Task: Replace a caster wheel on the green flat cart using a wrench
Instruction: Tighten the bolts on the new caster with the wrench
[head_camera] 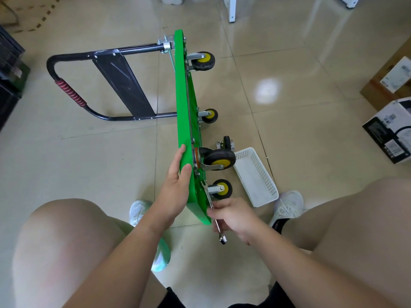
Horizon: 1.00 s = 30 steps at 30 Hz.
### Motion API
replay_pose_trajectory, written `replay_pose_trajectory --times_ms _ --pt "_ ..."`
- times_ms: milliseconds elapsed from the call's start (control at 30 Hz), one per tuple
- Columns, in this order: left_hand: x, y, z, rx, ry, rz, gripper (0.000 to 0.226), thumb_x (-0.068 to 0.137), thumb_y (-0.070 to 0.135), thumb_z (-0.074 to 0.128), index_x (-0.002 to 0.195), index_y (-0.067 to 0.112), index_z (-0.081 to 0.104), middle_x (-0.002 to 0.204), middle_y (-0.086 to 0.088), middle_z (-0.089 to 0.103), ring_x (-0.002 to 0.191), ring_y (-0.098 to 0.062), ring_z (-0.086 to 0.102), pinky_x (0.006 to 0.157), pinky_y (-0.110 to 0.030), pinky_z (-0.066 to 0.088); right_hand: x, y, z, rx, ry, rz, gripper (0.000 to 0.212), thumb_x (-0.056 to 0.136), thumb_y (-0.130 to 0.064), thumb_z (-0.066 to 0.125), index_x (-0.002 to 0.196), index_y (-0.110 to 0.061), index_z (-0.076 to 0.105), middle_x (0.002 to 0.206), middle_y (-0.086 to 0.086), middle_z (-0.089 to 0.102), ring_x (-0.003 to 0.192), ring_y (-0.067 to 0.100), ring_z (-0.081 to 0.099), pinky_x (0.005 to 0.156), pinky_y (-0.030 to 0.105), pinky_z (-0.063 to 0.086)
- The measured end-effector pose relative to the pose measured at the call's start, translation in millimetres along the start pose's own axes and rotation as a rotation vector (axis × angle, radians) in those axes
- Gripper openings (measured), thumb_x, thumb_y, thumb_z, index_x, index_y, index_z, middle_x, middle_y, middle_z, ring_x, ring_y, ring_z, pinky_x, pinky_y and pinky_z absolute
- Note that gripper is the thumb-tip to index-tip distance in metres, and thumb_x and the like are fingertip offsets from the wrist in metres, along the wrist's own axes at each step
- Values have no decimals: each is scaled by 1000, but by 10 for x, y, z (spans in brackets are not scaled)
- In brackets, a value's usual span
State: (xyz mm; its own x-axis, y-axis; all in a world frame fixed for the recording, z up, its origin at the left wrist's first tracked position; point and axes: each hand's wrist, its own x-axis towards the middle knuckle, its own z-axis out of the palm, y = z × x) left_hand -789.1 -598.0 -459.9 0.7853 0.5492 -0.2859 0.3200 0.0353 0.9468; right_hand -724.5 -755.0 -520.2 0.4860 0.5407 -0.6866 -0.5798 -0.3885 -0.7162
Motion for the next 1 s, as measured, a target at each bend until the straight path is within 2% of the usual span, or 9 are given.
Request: replay_pose_trajectory --times_ms 100,167,267,433,500,667,800,867,1000 --pt "-9 19 8 6 12 4 46 106 42 42 130 80 37 155 22 47 142 -8 48 122 -45 37 114 96 -8 -16 65 -82 22 87 -2 74 104 -14 77 92 12 77 74 22 68 76 35 59" --pt "-19 35 6 23 16 -4 48 112 34 39 137 75 36 154 22 47 140 -6 49 122 -43 38 204 127 -22 -65 106 -139 29 86 -2 75 111 -18 76 93 -3 78 85 14 72 88 31 59" --pt "-14 27 -6 45 4 -9 49 112 34 38 145 70 32 156 21 44 140 -5 48 121 -42 38 359 124 -75 -108 109 -166 34 86 -6 76 117 -19 73 92 -20 72 90 -1 67 85 16 53" --pt "-2 19 -21 85 3 -6 48 111 36 39 135 78 32 147 40 40 144 2 41 125 -41 33 646 162 -92 -99 82 -141 39 85 -6 77 122 -18 72 109 -9 75 105 10 69 107 34 48" --pt "-6 26 -29 102 1 -11 49 112 35 38 138 77 31 143 46 37 142 9 39 126 -38 31 731 172 -73 -86 82 -124 40 85 0 76 122 -15 71 107 -7 75 106 12 68 109 35 46" --pt "2 15 -47 90 -8 -18 50 104 47 41 146 70 30 160 28 36 147 2 36 126 -42 29 899 186 -20 -64 76 -106 37 84 8 73 110 -18 74 95 -15 74 105 16 68 112 40 44" --pt "-19 42 -42 126 -4 -6 50 112 33 39 153 59 29 157 31 33 142 19 29 128 -34 24 931 257 21 -100 83 -133 37 83 7 74 117 -8 73 108 -1 76 108 19 69 110 44 46" --pt "-21 59 -37 126 -2 -10 51 112 31 39 155 56 29 158 30 33 142 18 30 128 -33 24 916 282 26 -104 81 -127 38 82 5 75 118 -7 73 110 2 76 108 20 70 108 44 48" --pt "-21 67 -30 144 -3 -11 50 112 30 38 154 57 29 143 47 32 128 33 30 126 -27 23 828 234 -5 -165 36 -122 40 80 -2 80 119 -11 74 106 -1 77 103 17 72 105 41 51"
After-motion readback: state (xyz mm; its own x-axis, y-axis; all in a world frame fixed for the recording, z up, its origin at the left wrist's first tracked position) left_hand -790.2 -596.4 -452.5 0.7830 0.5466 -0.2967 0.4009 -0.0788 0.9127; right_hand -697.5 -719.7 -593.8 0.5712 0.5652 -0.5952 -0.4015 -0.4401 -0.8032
